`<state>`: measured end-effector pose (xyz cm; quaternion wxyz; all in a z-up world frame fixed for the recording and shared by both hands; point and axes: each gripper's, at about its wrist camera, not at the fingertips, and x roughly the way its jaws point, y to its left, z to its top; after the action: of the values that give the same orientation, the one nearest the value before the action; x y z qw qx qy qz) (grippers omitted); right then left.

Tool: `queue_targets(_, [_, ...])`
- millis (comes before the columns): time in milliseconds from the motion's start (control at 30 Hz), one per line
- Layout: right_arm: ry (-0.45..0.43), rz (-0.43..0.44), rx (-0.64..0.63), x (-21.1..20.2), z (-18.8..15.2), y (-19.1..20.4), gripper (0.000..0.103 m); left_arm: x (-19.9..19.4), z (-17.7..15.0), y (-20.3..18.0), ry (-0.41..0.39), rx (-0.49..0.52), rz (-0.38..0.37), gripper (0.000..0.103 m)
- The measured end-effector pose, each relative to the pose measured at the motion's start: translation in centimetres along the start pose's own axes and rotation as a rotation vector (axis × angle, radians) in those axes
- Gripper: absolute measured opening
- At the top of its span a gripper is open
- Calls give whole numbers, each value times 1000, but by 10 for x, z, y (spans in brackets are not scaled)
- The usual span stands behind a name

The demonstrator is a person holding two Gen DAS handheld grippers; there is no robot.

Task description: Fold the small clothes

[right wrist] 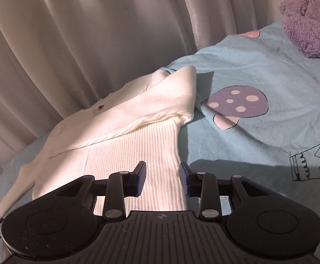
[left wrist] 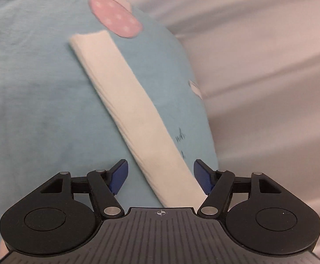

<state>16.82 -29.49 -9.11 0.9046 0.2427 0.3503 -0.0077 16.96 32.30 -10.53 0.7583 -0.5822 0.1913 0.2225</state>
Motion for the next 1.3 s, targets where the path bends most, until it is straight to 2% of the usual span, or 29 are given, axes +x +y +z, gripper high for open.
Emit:
queue_targets(100, [-6,14,-12,-3,1,9,32,2,18,20,-38,-133,-17,63])
queue_targets(200, [-5,32,-11,-3,3,13,32,9,29,28,-68,-196,-44,54])
queue_targets(300, [-4,35,0,-3,5,12,32,15,41,42,-94,-291,-45,36])
queue_targets(367, [-5,34,7,-4,7,10,32,10,53,57,-122,-351,-37,18])
queue_targets(433, [-10,26,7,-5,7,9,32,12,60,64,-140,-384,-37,9])
queue_targets(500, [-12,22,11,-6,8,7,32,13,65,64,-127,-373,-42,9])
queue_targets(633, [-22,21,13,-8,8,6,32,8,61,39,-149,-216,-65,9])
queue_targets(733, [-26,23,10,-9,7,6,32,4,42,-7,-127,8,-124,9])
queue_targets(833, [-28,33,13,-10,6,6,32,3,-13,-73,-23,299,-228,9])
queue_targets(933, [-27,42,5,-10,5,7,32,7,-95,-133,155,571,-362,9])
queue_targets(1000, [-24,43,0,-9,5,7,32,13,-158,-160,311,700,-440,25])
queue_targets(1033, [-21,43,-2,-8,5,7,32,18,-187,-167,393,748,-471,51])
queue_targets(1067, [-16,43,-4,-6,6,7,32,22,-212,-170,456,782,-477,66])
queue_targets(1100, [-10,46,-9,-4,7,8,32,26,-231,-169,497,798,-464,66])
queue_targets(1167, [4,63,-27,2,11,12,32,33,-253,-158,563,798,-387,67])
queue_targets(1233, [20,87,-43,11,14,18,32,39,-251,-144,576,759,-296,69])
queue_targets(1300, [43,130,-57,23,18,27,32,37,-237,-132,529,723,-228,75])
